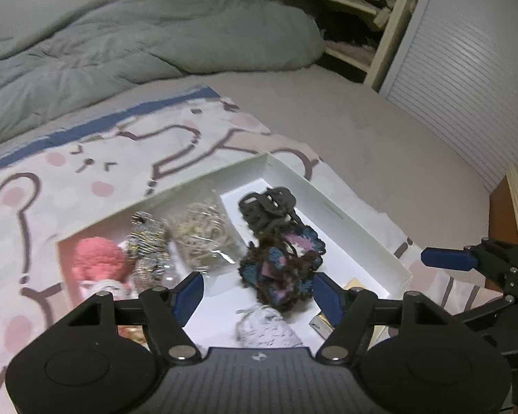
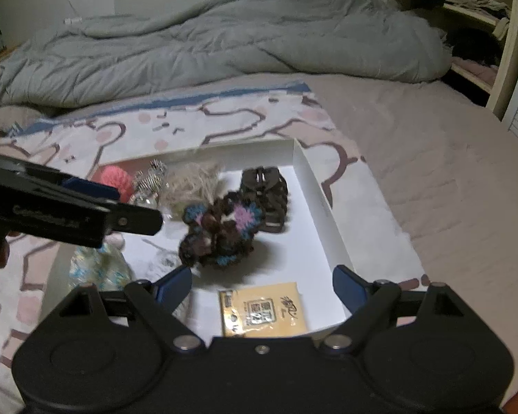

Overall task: Organize objects
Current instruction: 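Open the left tool on the yarn bundle while the right tool releases the tissue pack, then withdraw both open tools up and away from the white box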

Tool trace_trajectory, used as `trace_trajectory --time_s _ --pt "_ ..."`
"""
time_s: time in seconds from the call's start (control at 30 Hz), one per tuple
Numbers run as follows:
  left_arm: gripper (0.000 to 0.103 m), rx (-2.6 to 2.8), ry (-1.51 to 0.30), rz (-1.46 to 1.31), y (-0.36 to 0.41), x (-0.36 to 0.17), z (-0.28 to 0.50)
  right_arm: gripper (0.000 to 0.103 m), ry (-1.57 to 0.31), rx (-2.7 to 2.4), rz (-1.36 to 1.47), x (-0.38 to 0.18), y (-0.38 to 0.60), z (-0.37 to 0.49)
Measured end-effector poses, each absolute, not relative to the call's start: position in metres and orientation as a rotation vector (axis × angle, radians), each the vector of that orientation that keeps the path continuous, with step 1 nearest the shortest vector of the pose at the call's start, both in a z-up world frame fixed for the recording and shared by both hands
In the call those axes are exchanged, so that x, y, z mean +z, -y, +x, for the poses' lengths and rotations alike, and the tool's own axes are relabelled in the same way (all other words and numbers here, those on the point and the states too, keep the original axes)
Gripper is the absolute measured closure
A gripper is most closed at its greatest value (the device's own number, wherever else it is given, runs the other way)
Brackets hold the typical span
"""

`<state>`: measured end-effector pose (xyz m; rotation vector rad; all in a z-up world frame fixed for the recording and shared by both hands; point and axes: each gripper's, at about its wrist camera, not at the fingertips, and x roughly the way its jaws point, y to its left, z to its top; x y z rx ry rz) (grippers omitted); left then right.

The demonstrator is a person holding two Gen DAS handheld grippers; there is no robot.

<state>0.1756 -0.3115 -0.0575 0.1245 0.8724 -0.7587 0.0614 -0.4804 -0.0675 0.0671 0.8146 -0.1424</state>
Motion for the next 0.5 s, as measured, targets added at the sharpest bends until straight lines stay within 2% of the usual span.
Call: trace_trajectory --time_s 0.23,0.5 --pt "0.023 -0.71 -0.802 0.136 0.28 -0.019 0.154 0.013 -0.751 -0.137 0.089 -0.042 0.468 0.048" --pt "0.003 -0.626 -0.738 0.162 0.241 0.011 0.121 0.01 -0.709 -0.169 0.103 -0.02 0.454 0.028"
